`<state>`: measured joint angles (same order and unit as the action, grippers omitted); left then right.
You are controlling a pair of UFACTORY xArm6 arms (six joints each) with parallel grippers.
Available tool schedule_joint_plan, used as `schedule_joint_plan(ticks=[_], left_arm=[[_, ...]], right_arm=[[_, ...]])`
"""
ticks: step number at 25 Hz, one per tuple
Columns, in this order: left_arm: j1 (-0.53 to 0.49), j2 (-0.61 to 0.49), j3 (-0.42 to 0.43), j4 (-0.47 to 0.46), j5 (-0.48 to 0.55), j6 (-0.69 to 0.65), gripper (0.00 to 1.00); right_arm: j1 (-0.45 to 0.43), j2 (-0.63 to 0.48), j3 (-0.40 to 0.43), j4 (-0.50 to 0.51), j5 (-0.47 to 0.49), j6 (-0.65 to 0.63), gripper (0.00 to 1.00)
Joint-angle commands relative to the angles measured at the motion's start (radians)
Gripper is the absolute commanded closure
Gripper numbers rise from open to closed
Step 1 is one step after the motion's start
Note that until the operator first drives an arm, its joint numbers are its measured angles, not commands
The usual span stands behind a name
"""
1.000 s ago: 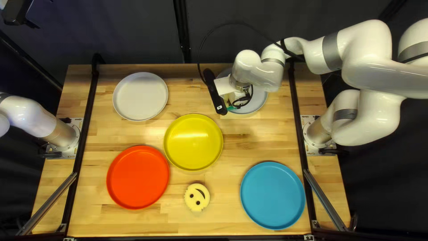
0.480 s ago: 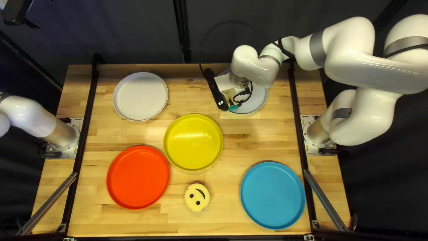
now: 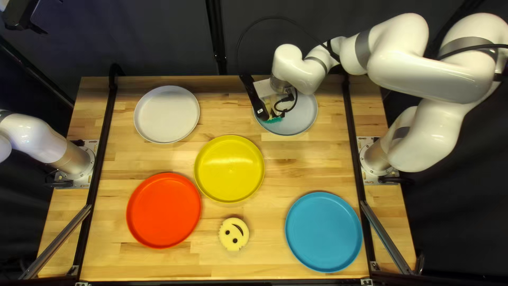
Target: Pick up sponge and scrub the plate
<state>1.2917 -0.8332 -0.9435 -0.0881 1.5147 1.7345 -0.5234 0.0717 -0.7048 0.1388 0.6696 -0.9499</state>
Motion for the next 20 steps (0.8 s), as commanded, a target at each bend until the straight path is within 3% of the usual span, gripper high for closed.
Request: schedule_joint_plan(ticks=[1, 6, 20], left_arm=[[0.0, 0.0, 0.0, 0.0, 0.0, 0.0, 0.0], [0.0, 0.0, 0.0, 0.0, 0.0, 0.0, 0.0], [0.0, 0.0, 0.0, 0.0, 0.0, 0.0, 0.0]], right_arm=[[-0.028, 0.015, -0.024, -0.013, 0.017, -0.008, 1.0], [-0.03, -0.003, -0.023, -0.022, 0.036, 0.006, 1.0], [0.104, -0.199, 0.144, 0.0, 0.061, 0.107, 1.0]])
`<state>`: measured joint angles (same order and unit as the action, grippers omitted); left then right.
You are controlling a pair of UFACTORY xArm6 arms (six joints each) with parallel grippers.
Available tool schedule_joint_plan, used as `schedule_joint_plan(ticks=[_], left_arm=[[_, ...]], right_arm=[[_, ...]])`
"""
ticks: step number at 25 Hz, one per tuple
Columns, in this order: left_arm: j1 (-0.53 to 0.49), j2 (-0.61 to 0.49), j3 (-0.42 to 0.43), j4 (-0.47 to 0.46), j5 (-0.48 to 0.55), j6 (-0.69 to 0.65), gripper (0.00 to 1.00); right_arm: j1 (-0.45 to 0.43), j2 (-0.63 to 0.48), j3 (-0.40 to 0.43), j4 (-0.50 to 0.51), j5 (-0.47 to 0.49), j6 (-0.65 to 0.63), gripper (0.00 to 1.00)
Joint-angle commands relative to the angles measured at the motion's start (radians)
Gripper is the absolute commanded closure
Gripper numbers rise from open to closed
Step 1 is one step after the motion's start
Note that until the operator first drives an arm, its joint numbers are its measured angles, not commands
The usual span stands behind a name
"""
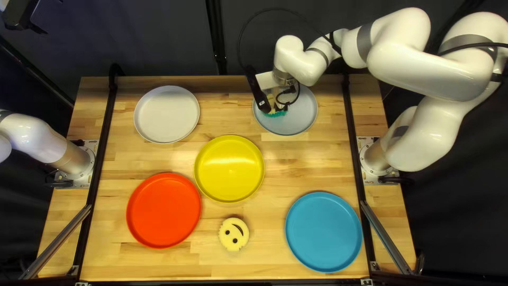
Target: Pick up sponge and scrub the plate
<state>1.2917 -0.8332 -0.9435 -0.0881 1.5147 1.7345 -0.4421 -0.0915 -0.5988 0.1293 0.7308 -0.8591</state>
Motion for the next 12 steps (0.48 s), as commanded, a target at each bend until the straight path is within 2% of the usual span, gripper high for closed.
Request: schedule_joint_plan(ticks=[1, 7, 12], left_arm=[[0.0, 0.0, 0.0, 0.0, 0.0, 0.0, 0.0], [0.0, 0.0, 0.0, 0.0, 0.0, 0.0, 0.0], [0.0, 0.0, 0.0, 0.0, 0.0, 0.0, 0.0]], right_arm=[[0.026, -0.04, 0.044, 0.012, -0.001, 0.018, 1.0], [0.042, -0.054, 0.08, 0.049, -0.016, 0.008, 1.0], [0.037, -0.042, 0.068, 0.056, -0.014, 0.002, 1.0]])
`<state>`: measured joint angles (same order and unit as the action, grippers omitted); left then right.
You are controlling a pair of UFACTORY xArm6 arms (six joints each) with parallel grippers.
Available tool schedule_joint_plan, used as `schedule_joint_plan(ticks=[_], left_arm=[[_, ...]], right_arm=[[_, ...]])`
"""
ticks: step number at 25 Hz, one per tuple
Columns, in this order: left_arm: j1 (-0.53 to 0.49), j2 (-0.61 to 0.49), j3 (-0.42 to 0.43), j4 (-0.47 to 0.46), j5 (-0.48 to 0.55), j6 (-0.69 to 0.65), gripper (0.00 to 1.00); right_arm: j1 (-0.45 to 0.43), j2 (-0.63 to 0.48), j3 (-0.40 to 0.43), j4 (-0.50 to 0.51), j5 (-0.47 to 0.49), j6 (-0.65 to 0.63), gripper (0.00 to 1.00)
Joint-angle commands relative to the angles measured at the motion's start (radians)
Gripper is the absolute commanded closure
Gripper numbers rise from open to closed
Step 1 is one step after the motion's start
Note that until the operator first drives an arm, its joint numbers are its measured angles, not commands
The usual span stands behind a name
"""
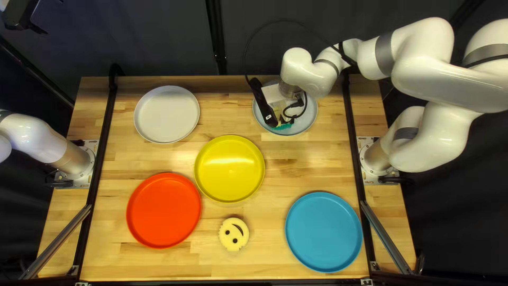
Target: Pick up sponge and scrub the plate
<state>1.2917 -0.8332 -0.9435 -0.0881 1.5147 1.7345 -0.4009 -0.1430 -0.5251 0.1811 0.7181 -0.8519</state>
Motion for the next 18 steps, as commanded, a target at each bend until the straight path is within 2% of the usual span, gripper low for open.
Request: schedule_joint_plan(ticks=[1, 11, 18], left_arm=[[0.0, 0.0, 0.0, 0.0, 0.0, 0.0, 0.0], [0.0, 0.0, 0.0, 0.0, 0.0, 0.0, 0.0], [0.0, 0.0, 0.0, 0.0, 0.0, 0.0, 0.0]], right_arm=[[-0.007, 0.014, -0.008, 0.005, -0.003, -0.009, 1.0], [-0.09, 0.101, -0.04, 0.018, -0.029, -0.091, 1.0], [-0.159, 0.15, -0.099, 0.0, -0.009, -0.121, 1.0]])
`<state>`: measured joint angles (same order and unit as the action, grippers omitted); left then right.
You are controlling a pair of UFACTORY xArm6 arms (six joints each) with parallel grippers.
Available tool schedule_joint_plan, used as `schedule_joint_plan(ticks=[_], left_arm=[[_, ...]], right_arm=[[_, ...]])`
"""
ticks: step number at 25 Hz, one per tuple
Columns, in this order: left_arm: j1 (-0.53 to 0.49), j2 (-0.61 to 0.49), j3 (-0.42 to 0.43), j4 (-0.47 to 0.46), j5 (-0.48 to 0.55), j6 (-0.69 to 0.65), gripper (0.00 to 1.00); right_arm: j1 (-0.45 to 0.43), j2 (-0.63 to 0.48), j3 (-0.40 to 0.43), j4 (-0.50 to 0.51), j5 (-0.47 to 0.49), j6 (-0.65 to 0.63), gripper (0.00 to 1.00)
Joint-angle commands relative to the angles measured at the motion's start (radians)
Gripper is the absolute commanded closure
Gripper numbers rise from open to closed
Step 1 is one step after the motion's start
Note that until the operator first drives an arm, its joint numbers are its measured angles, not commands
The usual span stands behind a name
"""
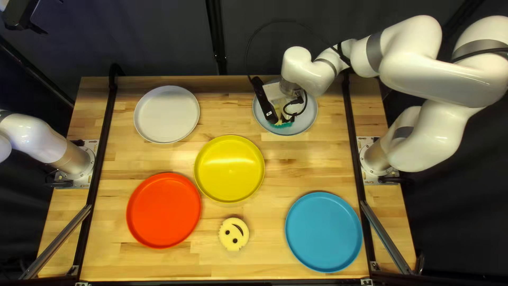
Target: Pick up sponge and scrub the plate
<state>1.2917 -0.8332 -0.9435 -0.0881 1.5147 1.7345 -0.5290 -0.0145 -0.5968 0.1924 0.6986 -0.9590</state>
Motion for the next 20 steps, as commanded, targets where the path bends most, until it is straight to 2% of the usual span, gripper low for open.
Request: schedule_joint_plan(ticks=[1, 10, 20], left_arm=[[0.0, 0.0, 0.0, 0.0, 0.0, 0.0, 0.0], [0.0, 0.0, 0.0, 0.0, 0.0, 0.0, 0.0], [0.0, 0.0, 0.0, 0.0, 0.0, 0.0, 0.0]], right_arm=[[-0.037, 0.024, -0.033, -0.014, 0.014, -0.016, 1.0], [-0.107, 0.065, -0.075, -0.037, 0.028, -0.036, 1.0], [-0.032, -0.068, 0.046, -0.033, 0.021, 0.051, 1.0]])
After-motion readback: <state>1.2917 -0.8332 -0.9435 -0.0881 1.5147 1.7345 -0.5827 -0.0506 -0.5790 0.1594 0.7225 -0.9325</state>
